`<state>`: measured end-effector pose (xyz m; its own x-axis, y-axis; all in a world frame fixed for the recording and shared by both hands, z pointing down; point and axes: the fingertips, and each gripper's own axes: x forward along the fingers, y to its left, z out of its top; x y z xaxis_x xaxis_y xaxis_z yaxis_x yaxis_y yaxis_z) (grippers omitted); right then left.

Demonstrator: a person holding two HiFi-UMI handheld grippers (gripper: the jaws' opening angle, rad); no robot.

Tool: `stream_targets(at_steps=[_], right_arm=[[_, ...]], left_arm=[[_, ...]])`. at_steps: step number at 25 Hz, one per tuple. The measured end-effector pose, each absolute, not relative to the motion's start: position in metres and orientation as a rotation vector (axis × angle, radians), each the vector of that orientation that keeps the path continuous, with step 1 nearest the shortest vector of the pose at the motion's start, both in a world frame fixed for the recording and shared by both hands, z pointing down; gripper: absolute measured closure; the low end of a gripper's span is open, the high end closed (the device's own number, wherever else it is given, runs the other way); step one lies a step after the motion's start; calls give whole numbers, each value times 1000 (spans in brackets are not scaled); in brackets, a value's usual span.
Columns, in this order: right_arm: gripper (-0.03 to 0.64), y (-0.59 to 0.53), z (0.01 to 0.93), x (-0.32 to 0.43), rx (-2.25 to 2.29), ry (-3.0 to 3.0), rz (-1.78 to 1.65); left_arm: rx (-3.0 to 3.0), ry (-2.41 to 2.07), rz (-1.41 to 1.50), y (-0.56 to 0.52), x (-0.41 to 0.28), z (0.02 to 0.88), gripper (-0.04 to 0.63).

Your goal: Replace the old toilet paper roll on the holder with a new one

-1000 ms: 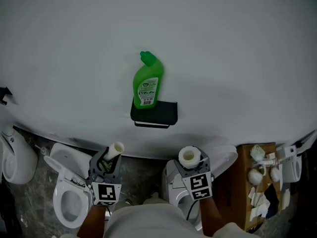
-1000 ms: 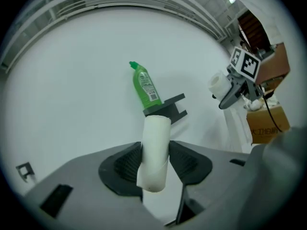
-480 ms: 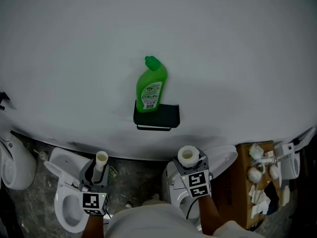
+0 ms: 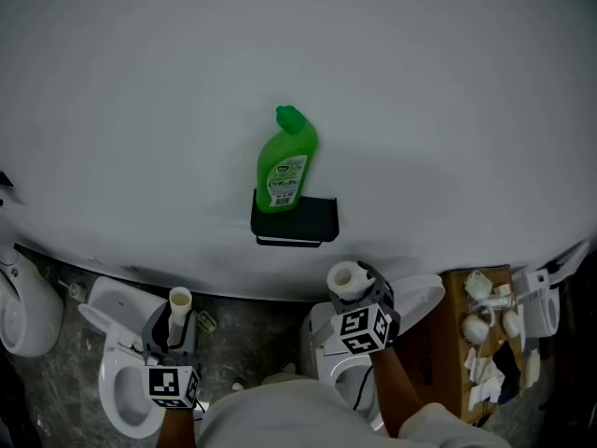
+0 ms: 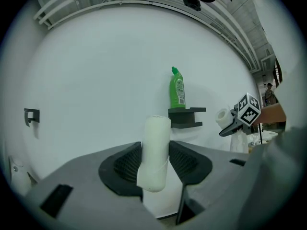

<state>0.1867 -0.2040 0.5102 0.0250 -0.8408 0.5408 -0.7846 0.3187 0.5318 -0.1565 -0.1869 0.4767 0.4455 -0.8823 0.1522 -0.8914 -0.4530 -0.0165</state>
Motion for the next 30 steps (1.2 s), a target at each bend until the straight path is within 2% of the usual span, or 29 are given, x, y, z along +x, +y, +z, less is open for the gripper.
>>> stream_targets(at_steps=[13,30], right_arm=[[281,-266,544,222,1276,-1465,-254],[281,-294,530,188,1220,-1469,-382]], left_arm=[[2579,-1681,261,-185,-166,471,413],[2528,-1713,267,-163,-177,478,413]])
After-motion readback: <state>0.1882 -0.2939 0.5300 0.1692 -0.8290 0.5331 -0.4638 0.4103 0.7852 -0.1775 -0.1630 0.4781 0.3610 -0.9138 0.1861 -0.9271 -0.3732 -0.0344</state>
